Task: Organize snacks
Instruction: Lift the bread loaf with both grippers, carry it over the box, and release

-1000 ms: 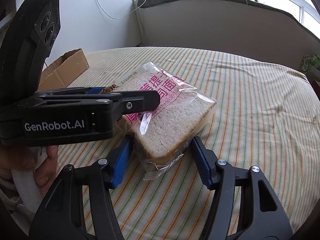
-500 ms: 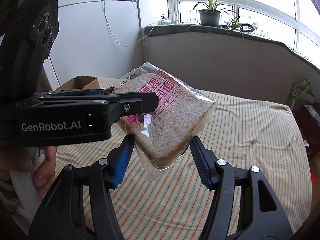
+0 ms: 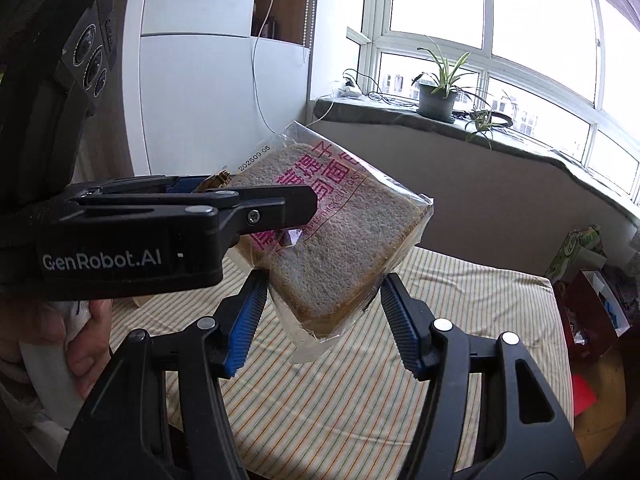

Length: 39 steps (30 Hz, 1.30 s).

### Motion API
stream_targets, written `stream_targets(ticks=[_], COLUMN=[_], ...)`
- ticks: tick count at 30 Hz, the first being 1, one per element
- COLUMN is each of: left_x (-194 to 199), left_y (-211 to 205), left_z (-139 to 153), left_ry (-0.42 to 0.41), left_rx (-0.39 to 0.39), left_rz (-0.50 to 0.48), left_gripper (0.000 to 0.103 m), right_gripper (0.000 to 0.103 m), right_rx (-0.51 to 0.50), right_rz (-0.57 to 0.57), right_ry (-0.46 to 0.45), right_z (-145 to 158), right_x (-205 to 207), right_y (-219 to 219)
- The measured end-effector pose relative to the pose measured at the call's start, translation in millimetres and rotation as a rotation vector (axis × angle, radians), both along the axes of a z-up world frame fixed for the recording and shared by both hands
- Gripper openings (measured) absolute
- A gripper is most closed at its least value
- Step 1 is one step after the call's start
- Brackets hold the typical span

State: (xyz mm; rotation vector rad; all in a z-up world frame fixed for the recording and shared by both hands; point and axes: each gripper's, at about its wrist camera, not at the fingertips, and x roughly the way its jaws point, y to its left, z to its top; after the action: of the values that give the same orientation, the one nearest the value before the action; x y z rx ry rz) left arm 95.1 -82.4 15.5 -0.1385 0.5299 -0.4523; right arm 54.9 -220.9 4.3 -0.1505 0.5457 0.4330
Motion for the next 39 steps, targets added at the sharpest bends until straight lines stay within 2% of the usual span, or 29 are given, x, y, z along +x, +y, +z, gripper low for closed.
stream_targets(ticks=[5, 10, 19, 24, 31, 39], left_x=[-7.7, -14.8, -26.1, -38.4, -43.6, -29.0], left_y=[23.5, 61.9, 161.2, 212.2, 242.7, 246.5], left_z=[-0.6, -6.4, -20.6, -18.3, -1.8, -15.6], left_ry=[-0.006, 0.005, 0.024, 0.019, -0.030, 0.000], left_rx=[-0.035, -0.066, -0.079, -0.068, -0.037, -0.037], left_rz=[0.027, 0.084, 0.270, 0.372, 0.431, 0.441], left_gripper=[0.062, 0.062, 0.062, 0.062, 0.062, 0.062], right_gripper=[0.062, 0.062, 0.062, 0.062, 0.062, 0.062], right_rx=[-0.039, -0.069, -0.072, -0.061, -0.050, -0.067], right_rz=[0.037, 0.108, 0.300, 0.388, 0.430, 0.445], right_ry=[0.003, 0.020, 0.039, 0.018, -0.010, 0.056], right_z=[3.5, -0.3, -7.2, -1.2, 9.2, -15.2], right_x=[-1.7, 5.0, 21.8, 18.7, 18.6, 33.4], right_y=[31.2, 81.2, 194.5, 237.6, 261.3, 264.9])
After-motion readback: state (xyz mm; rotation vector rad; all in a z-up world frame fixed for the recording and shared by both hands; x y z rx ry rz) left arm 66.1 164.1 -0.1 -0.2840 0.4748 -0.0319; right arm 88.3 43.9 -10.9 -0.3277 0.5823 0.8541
